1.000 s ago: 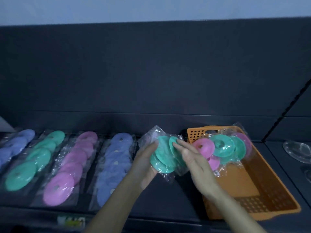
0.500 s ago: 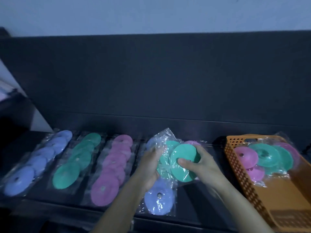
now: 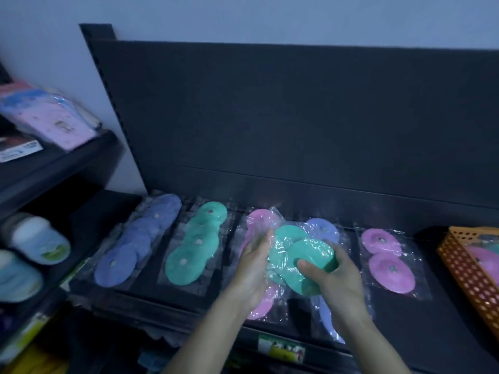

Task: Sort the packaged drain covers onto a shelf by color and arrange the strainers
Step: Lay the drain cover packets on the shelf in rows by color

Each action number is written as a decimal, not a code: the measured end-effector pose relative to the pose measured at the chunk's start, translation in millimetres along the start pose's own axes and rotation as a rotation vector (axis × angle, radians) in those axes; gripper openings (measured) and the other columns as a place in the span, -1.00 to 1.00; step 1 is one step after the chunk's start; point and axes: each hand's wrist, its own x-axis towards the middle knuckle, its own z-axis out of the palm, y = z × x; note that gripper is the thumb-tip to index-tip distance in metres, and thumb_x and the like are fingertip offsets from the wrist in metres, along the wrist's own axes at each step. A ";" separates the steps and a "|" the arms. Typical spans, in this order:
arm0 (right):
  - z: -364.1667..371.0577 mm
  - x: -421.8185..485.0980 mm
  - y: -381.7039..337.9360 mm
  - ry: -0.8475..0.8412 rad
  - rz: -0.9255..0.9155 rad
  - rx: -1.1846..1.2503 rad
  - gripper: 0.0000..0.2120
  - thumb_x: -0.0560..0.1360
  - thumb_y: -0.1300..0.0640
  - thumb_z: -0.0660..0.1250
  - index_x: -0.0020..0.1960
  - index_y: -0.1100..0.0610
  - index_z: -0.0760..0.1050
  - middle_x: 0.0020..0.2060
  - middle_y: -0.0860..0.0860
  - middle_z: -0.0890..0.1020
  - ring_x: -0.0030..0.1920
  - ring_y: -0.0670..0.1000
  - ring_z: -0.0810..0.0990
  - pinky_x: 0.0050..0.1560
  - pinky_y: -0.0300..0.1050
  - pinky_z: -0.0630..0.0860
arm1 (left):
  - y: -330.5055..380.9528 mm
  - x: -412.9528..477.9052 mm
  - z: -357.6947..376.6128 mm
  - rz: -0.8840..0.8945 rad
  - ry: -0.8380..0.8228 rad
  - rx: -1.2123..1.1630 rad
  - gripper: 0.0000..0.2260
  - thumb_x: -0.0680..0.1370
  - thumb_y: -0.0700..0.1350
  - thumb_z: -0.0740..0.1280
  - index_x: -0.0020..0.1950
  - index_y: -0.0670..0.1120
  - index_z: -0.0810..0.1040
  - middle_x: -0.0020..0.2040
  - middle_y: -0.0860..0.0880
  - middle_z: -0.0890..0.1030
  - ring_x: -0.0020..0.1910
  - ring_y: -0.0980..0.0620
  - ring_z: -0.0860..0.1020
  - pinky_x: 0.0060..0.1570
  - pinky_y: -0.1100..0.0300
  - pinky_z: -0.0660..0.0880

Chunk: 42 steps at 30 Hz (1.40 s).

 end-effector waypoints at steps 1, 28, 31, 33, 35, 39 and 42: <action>8.9 -4.1 2.4 0.001 -0.007 -0.011 -0.47 0.31 0.27 0.52 0.22 0.03 0.45 -0.08 0.00 0.66 -0.11 0.03 0.66 -0.07 0.06 0.62 | 2.9 -1.3 -7.5 -0.007 0.010 -0.008 -0.68 0.56 0.10 0.26 0.29 0.06 0.48 0.14 -0.04 0.64 0.08 -0.09 0.63 -0.03 -0.03 0.60; 73.4 8.6 36.0 -0.171 0.510 0.582 -0.58 0.35 0.22 0.36 0.19 0.32 0.50 0.00 0.24 0.66 -0.13 0.16 0.68 -0.11 0.10 0.59 | 15.0 -10.7 -177.6 0.186 0.697 0.219 -0.39 0.45 -0.43 0.30 0.41 0.03 0.33 0.16 0.00 0.57 0.05 0.03 0.58 0.14 -0.06 0.52; 80.7 8.7 36.1 -0.165 0.486 0.516 -0.57 0.31 0.28 0.37 0.16 0.38 0.50 0.02 0.28 0.64 -0.10 0.19 0.66 -0.08 0.08 0.58 | 18.7 -11.2 -186.8 0.198 0.631 0.615 -0.24 0.44 -0.43 0.30 0.51 0.07 0.12 0.13 -0.03 0.52 -0.05 0.12 0.53 -0.05 0.23 0.47; 86.0 9.9 37.8 -0.108 0.424 0.493 -0.57 0.31 0.31 0.39 0.16 0.38 0.48 0.02 0.28 0.63 -0.06 0.21 0.64 -0.04 0.11 0.56 | 19.0 -10.5 -195.2 0.218 0.536 0.840 -0.23 0.42 -0.38 0.35 0.51 0.05 0.13 0.00 -0.02 0.54 -0.15 0.14 0.52 -0.19 0.32 0.42; 90.4 13.2 38.0 -0.009 0.365 0.430 -0.61 0.35 0.34 0.39 0.17 0.37 0.46 0.01 0.30 0.63 -0.06 0.23 0.62 0.00 0.20 0.53 | 23.3 -10.8 -201.8 0.192 0.463 0.856 -0.33 0.41 -0.29 0.44 0.42 0.07 0.26 -0.13 0.02 0.53 -0.17 0.13 0.52 -0.18 0.31 0.41; 96.4 30.1 32.0 0.135 0.238 0.151 -0.82 0.43 0.31 0.39 0.01 0.24 0.47 -0.05 0.23 0.61 -0.12 0.18 0.62 -0.02 0.18 0.57 | 29.4 -4.3 -218.1 0.172 0.479 0.841 -0.71 0.43 -0.23 0.46 0.09 -0.04 0.49 -0.19 0.00 0.55 -0.21 -0.01 0.56 -0.23 0.25 0.45; 99.0 39.7 37.1 0.220 0.047 -0.378 -0.66 0.41 0.20 0.44 0.12 0.22 0.43 -0.03 0.17 0.60 -0.04 0.20 0.60 -0.09 0.02 0.54 | 32.9 -0.5 -224.8 0.169 0.479 0.904 -0.69 0.42 -0.25 0.46 0.08 -0.11 0.44 -0.26 -0.02 0.55 -0.26 -0.03 0.54 -0.29 0.20 0.42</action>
